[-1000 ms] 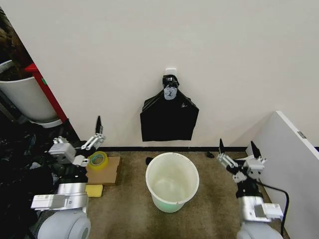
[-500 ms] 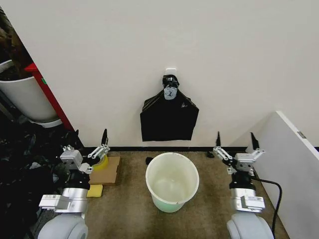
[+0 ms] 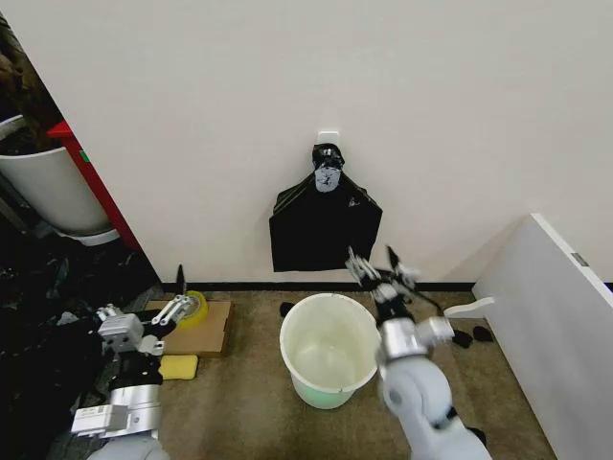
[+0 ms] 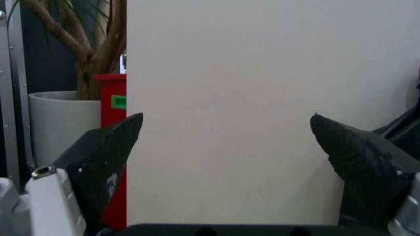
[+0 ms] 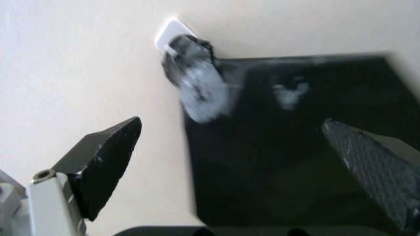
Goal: Place the garbage bag over the trash bin.
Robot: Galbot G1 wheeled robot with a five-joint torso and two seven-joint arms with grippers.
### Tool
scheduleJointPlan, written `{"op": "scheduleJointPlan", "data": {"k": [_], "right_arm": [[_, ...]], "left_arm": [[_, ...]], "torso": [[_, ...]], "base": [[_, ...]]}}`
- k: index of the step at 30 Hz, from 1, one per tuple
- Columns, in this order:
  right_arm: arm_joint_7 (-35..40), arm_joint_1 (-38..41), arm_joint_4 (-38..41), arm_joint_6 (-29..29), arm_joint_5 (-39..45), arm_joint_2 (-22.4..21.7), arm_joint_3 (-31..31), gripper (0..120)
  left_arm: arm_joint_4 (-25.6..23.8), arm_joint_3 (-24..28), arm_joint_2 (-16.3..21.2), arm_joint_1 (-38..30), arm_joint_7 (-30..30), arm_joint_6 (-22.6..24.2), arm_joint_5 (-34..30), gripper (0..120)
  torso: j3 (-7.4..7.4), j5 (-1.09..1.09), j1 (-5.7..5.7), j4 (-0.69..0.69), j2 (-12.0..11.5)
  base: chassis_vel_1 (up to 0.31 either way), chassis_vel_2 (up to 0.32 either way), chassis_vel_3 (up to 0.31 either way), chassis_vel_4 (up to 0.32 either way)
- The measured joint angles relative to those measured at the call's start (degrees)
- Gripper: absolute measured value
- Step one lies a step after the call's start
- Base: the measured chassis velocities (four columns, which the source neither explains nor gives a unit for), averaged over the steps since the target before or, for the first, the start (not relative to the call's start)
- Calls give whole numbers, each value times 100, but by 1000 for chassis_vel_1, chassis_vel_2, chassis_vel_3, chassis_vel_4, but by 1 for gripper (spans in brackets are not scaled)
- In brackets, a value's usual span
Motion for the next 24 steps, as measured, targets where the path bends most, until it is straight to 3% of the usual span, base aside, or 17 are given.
{"op": "scheduleJointPlan", "data": {"k": [3, 7, 14, 22, 24], "right_arm": [[269, 391, -92, -377, 721, 95, 44, 100], [1184, 1005, -226, -1088, 1737, 368, 142, 100], [1620, 1662, -708, -1423, 1782, 573, 107, 100], [1571, 2037, -1176, -1403, 1611, 715, 117, 100], [1548, 2098, -1266, -1379, 1556, 744, 117, 94]], "left_arm": [[-4, -2, -60, 20, -16, -11, 33, 100], [-8, -10, -164, 48, -37, -40, 166, 100], [-8, -16, -143, 14, -88, -40, 168, 100], [-4, -30, -129, 6, -154, -39, 147, 100], [-3, -30, -135, 7, -158, -40, 147, 100]], "torso": [[0, -1, 0, 0, 0], [0, 0, 0, -1, 0], [0, -1, 0, 0, 0], [0, -1, 0, -1, 1], [0, -1, 0, 0, 1]], "base": [[0, 0, 0, 0], [0, 0, 0, 0], [0, 0, 0, 0], [0, 0, 0, 0], [0, 0, 0, 0]]}}
